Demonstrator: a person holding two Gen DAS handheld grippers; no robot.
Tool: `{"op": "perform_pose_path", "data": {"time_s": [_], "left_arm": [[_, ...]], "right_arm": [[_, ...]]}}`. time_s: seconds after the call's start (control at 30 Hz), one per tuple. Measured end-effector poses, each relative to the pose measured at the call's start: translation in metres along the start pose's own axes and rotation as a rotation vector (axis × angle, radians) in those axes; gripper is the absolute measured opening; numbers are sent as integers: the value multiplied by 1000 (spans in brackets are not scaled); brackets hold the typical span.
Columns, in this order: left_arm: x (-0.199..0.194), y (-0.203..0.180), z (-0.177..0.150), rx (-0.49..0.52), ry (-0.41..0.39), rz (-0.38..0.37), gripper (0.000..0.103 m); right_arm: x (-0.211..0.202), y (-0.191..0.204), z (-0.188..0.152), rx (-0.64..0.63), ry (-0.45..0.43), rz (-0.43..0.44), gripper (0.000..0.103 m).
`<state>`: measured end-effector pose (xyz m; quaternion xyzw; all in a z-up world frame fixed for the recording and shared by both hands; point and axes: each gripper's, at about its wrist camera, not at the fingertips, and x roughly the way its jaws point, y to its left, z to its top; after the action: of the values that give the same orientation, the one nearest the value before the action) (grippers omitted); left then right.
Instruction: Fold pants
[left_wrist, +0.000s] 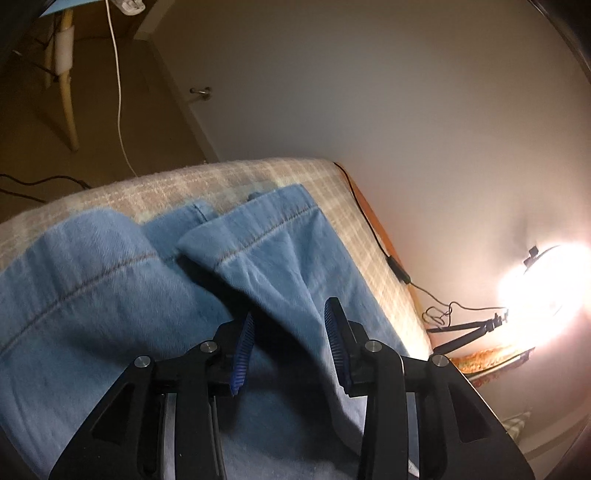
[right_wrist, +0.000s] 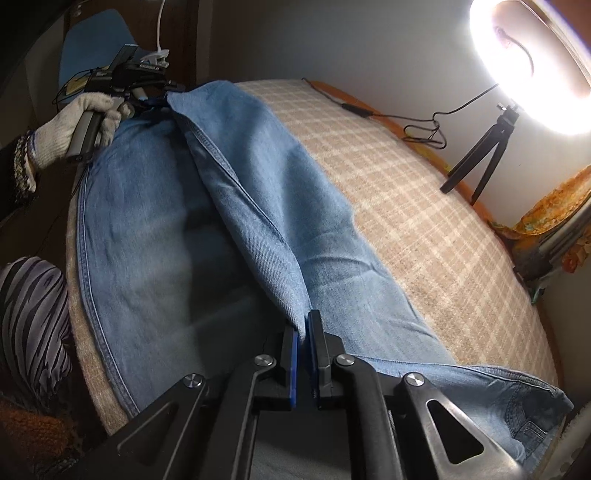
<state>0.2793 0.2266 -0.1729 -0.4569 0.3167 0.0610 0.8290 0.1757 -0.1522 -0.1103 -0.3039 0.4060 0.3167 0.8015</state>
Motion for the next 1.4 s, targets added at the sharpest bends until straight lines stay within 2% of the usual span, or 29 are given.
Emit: {"op": "perform_pose_path", "data": {"time_s": [0.03, 0.07, 0.1, 0.13, 0.3, 0.43, 0.47, 0.5, 0.53, 0.57, 0.6, 0.7, 0.87, 1.0, 1.17, 1.23, 1.33, 1.4], "left_arm": [[4, 0, 3, 11, 18, 3, 32], [7, 0, 4, 22, 33, 4, 24], [9, -1, 5, 33, 45, 0, 12], [12, -3, 5, 49, 58, 4, 10], [8, -10, 5, 111, 63, -3, 7], [5, -14, 7, 151, 49, 19, 5], [5, -15, 9, 158, 46, 29, 5], [5, -16, 9, 162, 47, 31, 5], [6, -16, 10, 163, 48, 30, 5], [7, -18, 11, 168, 49, 29, 5], [7, -21, 11, 177, 50, 29, 4], [2, -35, 14, 232, 32, 33, 4], [-22, -48, 19, 275, -33, 13, 4], [-46, -39, 11, 279, -54, 4, 4], [-77, -10, -17, 282, -58, 23, 4], [-88, 7, -30, 253, -50, 27, 4], [-94, 28, -44, 215, -35, 40, 4], [-91, 36, -51, 219, -17, 53, 4]], "right_arm": [[2, -1, 0, -1, 7, 7, 9], [3, -2, 0, -2, 15, 18, 11], [3, -4, 1, -3, 17, 28, 20], [3, -5, 1, -6, 17, 31, 30], [5, -20, 8, -14, 17, 87, 37], [22, -19, 9, -79, 72, 79, 51], [27, -18, 9, -96, 83, 67, 51], [32, -16, 8, -113, 96, 51, 46], [38, -14, 7, -125, 112, 37, 27], [42, -12, 7, -133, 126, 23, 17], [43, -11, 7, -134, 125, 17, 11], [36, -14, 10, -120, 93, -23, 3], [-7, -24, 24, -59, -27, -76, 1], [-42, -19, 22, -32, -89, -71, 1], [-56, 14, 2, -67, -73, -33, 1], [-56, 29, -9, -75, -57, -15, 1], [-50, 44, -29, -71, -31, 18, 1], [-42, 52, -37, -87, -3, 9, 1]]}}
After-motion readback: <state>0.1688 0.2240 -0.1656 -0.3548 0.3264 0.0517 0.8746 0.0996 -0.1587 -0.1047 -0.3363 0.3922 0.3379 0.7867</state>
